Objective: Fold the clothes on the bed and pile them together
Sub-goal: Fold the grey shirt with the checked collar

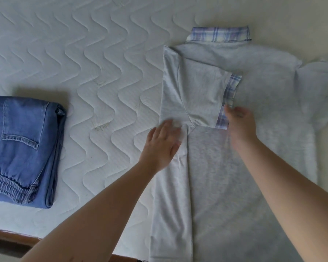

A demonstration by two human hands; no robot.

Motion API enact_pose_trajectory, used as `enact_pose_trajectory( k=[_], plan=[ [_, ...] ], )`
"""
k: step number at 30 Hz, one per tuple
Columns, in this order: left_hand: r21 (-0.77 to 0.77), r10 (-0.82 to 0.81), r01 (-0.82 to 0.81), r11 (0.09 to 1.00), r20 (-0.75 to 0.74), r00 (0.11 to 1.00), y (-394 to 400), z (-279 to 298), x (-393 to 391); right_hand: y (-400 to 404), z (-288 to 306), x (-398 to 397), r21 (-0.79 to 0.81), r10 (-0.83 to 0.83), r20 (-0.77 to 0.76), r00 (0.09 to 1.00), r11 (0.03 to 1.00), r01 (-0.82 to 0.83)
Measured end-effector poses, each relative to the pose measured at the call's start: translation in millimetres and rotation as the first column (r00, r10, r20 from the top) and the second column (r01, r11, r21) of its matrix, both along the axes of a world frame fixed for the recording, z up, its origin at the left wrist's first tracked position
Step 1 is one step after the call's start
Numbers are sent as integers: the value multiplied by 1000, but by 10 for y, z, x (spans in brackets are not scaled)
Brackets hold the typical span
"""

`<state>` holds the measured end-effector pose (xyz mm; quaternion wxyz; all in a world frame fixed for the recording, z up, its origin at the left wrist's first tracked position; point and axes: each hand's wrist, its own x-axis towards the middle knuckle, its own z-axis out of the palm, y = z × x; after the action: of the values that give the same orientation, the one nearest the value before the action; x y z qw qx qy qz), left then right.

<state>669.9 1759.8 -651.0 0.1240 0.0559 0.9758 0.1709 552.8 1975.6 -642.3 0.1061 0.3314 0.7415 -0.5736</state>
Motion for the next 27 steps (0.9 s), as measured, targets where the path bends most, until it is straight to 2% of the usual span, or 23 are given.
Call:
enact_pose_trajectory(
  k=[2,3,6,9,12,15,19,22,24,27],
  plan=[
    [88,90,-81,993,-103,991,-77,51,-249,6,14,-189,19,-64,-20,998,998,65],
    [118,148,-137,984,-94,984,-123,71,-420,4,17,-290,66,-51,-32,998,996,53],
    [185,312,-310,933,19,950,-251,107,-1071,-18,40,-625,167,52,-66,997,985,-40],
    [224,349,-377,899,153,924,-415,153,-1770,-27,42,-948,127,100,-55,993,988,-92],
    [179,241,-286,942,236,941,-621,214,-2377,28,34,-1140,144,154,7,988,978,-153],
    [84,100,-123,989,237,966,-757,237,-2812,91,30,-1177,132,206,46,977,969,-211],
    [-29,-30,44,999,366,930,-806,299,-3163,155,44,-1129,390,392,10,920,846,-365],
    [-99,-128,192,976,450,884,-808,410,-3320,233,51,-1054,387,408,-60,911,851,-356],
    [-116,-136,215,970,473,870,-811,488,-3412,299,40,-1027,408,406,-93,909,849,-337],
    [-172,-134,226,959,426,895,-763,562,-3545,400,1,-1053,424,360,-124,925,862,-278]
  ],
)
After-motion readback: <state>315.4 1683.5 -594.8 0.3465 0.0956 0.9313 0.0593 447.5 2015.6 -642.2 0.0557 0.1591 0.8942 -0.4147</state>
